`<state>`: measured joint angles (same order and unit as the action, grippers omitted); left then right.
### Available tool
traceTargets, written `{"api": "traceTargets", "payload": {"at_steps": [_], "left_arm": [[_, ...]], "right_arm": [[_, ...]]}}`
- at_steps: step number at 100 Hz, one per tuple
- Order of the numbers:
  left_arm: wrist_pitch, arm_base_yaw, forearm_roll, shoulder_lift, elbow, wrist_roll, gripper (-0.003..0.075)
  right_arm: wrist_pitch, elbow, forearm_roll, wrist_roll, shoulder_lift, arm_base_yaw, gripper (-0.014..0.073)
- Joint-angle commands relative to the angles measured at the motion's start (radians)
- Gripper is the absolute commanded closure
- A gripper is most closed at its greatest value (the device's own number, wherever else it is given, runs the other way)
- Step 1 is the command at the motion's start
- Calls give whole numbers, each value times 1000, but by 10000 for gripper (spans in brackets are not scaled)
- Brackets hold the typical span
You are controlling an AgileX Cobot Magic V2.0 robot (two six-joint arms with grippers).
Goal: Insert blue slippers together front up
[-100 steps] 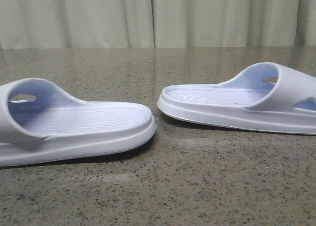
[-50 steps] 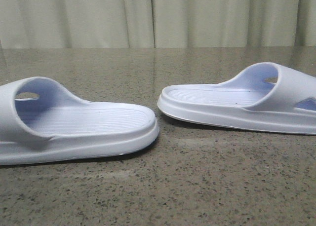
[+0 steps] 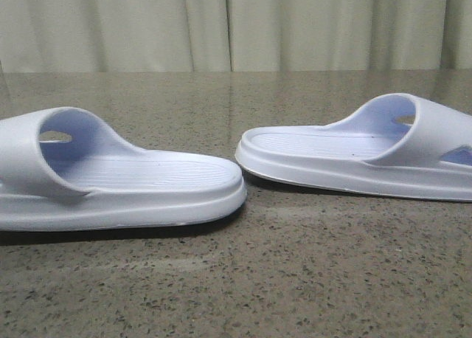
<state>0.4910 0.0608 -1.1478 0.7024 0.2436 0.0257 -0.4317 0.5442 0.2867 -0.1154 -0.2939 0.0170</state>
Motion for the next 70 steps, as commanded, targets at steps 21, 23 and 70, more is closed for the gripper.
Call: {"api": "traceTargets", "payload": {"at_steps": [21,23,70], "left_arm": [[-16,0,-234,-3,27,57,704],[-14,0,-245,-9,27,57,704],[60,0,-412,-143,35,57,704]], "right_arm": [[89,33,9,5,-21,-7,158],[89,33,9,5,-21,-7,158],[109,17,2,5,-45,-7,158]]}}
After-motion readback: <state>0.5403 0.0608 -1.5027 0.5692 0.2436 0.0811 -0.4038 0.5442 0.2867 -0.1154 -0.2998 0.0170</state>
